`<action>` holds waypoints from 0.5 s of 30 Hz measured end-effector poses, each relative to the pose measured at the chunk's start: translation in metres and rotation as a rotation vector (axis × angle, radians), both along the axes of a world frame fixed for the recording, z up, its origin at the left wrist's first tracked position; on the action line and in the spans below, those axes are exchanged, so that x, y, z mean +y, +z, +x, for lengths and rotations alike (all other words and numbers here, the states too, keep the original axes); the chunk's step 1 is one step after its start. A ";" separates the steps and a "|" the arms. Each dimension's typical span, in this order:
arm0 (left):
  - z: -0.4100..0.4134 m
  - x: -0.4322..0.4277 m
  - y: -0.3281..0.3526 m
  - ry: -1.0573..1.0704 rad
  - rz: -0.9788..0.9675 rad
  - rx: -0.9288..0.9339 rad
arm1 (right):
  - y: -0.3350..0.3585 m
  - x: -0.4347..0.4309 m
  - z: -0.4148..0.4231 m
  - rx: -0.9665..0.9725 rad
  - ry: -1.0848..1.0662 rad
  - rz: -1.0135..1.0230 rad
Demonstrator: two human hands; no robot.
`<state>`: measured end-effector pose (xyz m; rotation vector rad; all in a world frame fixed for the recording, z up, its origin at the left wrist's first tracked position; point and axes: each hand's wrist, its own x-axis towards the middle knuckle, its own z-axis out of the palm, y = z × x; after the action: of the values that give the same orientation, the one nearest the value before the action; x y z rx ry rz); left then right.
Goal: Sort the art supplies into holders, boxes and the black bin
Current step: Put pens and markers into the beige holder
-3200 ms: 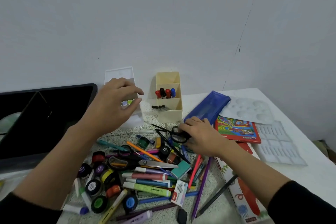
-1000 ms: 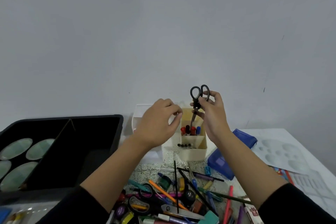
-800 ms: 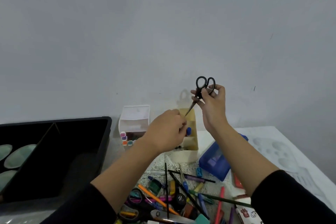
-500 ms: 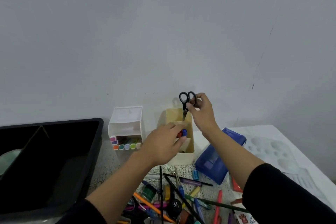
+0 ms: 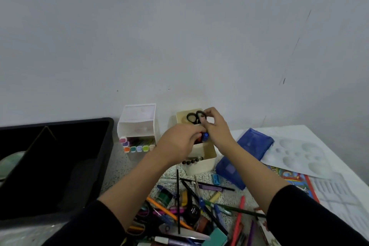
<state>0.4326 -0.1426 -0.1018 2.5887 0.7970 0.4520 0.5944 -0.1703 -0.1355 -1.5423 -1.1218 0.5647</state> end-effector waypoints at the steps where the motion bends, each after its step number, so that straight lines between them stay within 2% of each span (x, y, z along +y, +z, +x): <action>1: -0.001 0.000 0.000 0.010 0.009 0.016 | -0.002 -0.001 -0.002 -0.002 0.008 -0.014; 8: -0.008 -0.005 0.001 0.045 -0.102 -0.009 | -0.010 -0.013 -0.006 -0.048 -0.003 -0.060; 15: -0.021 -0.028 0.016 0.044 -0.084 -0.018 | -0.005 -0.050 -0.008 -0.033 0.106 -0.157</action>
<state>0.4116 -0.1702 -0.0855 2.4906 0.8492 0.4447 0.5868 -0.2204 -0.1409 -1.6388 -1.2132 0.7154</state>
